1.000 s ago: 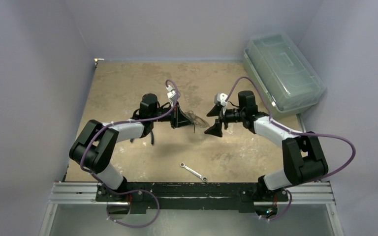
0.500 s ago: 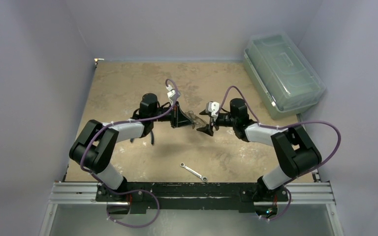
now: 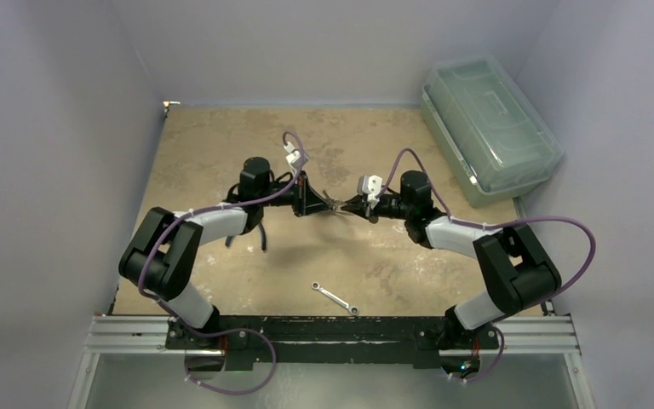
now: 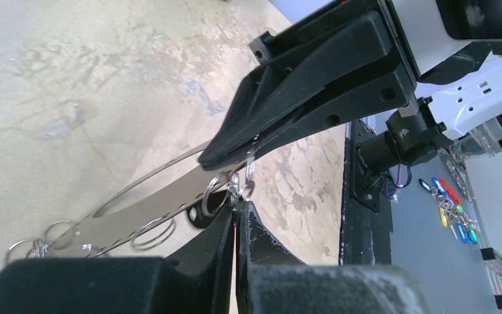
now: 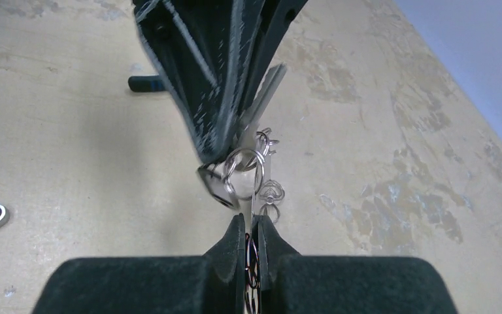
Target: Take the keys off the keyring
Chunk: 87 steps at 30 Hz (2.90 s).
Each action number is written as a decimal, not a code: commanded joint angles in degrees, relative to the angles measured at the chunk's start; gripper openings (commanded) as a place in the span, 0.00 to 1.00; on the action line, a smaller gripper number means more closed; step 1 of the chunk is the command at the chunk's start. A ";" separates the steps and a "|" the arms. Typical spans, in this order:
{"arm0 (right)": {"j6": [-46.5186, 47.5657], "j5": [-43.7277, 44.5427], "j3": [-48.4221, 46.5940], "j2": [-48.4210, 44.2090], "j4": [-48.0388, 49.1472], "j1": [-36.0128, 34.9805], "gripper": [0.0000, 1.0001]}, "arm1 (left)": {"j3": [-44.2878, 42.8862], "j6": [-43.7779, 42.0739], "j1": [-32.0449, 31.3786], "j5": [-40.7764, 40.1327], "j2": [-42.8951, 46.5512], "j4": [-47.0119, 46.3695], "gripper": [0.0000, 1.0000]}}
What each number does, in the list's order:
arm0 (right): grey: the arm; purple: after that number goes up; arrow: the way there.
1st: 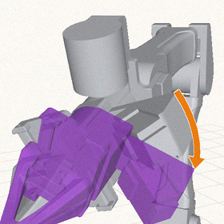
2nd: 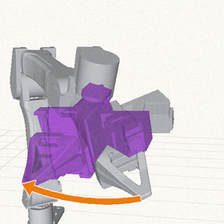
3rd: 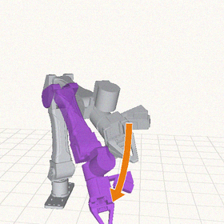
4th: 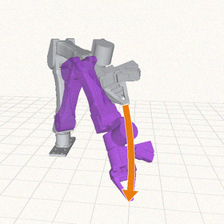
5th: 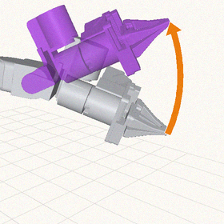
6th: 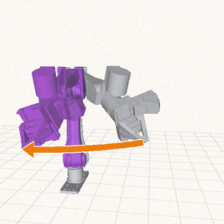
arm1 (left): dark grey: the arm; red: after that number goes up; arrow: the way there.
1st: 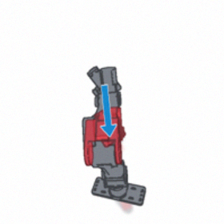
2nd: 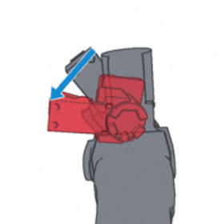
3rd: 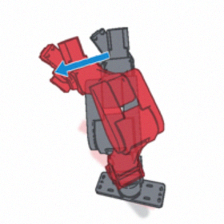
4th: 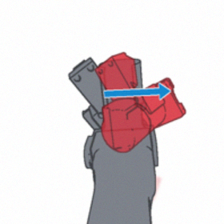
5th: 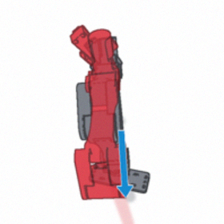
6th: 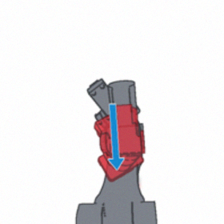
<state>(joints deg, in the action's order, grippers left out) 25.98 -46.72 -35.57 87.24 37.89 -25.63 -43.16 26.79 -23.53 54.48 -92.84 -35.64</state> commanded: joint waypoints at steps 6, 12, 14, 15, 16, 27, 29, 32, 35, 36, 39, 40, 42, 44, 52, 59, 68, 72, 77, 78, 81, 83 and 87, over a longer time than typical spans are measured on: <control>1.05 -0.28 -5.90 -2.10 -13.06 -0.66 0.00 | -3.85 -0.75 0.46 -0.24 1.55 2.55 0.00; -1.15 1.18 -7.73 -1.03 -15.84 0.57 0.00 | -0.91 1.30 -0.34 -1.12 3.40 -1.95 0.00; -1.23 1.03 -8.77 -0.68 -16.58 0.55 0.00 | -1.20 -0.18 -3.07 -1.51 2.84 -0.59 0.00; -1.08 0.97 -8.85 -0.98 -16.72 0.56 0.00 | -1.61 -0.59 -3.10 -1.16 2.80 0.22 0.00; -0.73 0.59 -8.94 -1.39 -17.20 0.55 0.00 | -2.03 -0.92 -2.11 -0.95 2.90 0.74 0.00; -2.74 0.10 -10.28 -1.56 -19.06 0.55 0.00 | -3.20 -4.39 -3.91 -1.69 3.54 5.63 0.00; -2.28 -0.92 -10.36 -2.14 -20.01 0.52 0.00 | -2.92 -0.96 2.48 -1.15 3.79 2.05 0.00; -1.72 -0.64 -10.02 -2.86 -20.81 0.53 0.00 | -1.30 8.80 10.45 1.33 1.94 -9.40 0.00; -2.56 -0.33 -10.72 -2.08 -20.98 0.52 0.00 | 0.07 4.48 4.61 0.40 3.27 -5.04 0.00; -2.97 -0.42 -11.01 -1.86 -20.94 0.55 0.00 | 0.27 0.67 2.82 -0.67 4.33 -1.97 0.00; -3.79 -0.95 -11.75 -2.00 -21.80 0.56 0.00 | 0.73 0.43 5.78 -2.23 5.01 -1.27 0.00; -3.86 -0.88 -11.94 -2.13 -22.42 0.50 0.00 | 0.52 1.39 7.06 -1.22 4.11 -2.10 0.00; -4.12 -0.90 -12.77 -1.97 -24.25 0.55 0.00 | 0.17 1.87 7.94 1.38 3.24 -3.43 0.00; -4.37 -1.96 -13.74 -1.61 -26.40 0.49 0.00 | 0.49 0.88 7.91 2.50 4.08 -4.01 0.24; 6.83 -10.29 -22.28 -0.73 -51.13 -0.68 0.00 | -5.70 -21.10 8.24 7.29 5.97 16.67 0.64; 34.46 1.72 -28.91 -1.82 -76.29 -9.91 0.00 | -13.68 -69.80 8.41 4.63 7.85 57.58 0.73; 44.67 20.61 -34.39 -1.65 -81.68 -15.34 0.00 | -10.31 -110.94 12.77 -3.23 12.53 91.84 0.85; 44.46 30.23 -34.99 -1.95 -78.12 -18.43 0.00 | -11.72 -116.35 15.50 -5.20 22.37 91.74 0.87; 48.61 45.28 -34.05 -2.42 -69.97 -22.13 0.00 | 0.14 -117.40 13.15 0.42 32.76 77.72 0.87; 51.21 52.27 -32.72 -2.34 -68.52 -23.98 0.00 | 2.90 -116.85 11.17 -0.30 34.77 73.35 0.87; 54.11 58.21 -31.59 -2.61 -68.79 -26.26 0.00 | 9.27 -109.71 6.52 -2.31 38.02 60.12 0.87; 52.28 56.86 -33.03 -3.63 -70.36 -26.36 0.00 | 12.05 -105.40 4.47 -2.70 38.40 52.40 0.86; 50.46 60.98 -30.00 -6.35 -63.09 -26.75 0.00 | 19.28 -88.84 -0.24 -7.96 38.50 27.68 0.82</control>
<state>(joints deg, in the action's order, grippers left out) 76.07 6.26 -67.07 85.25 -33.17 -52.29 -28.14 -76.95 -20.38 49.60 -55.02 19.79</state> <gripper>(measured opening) 0.037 0.837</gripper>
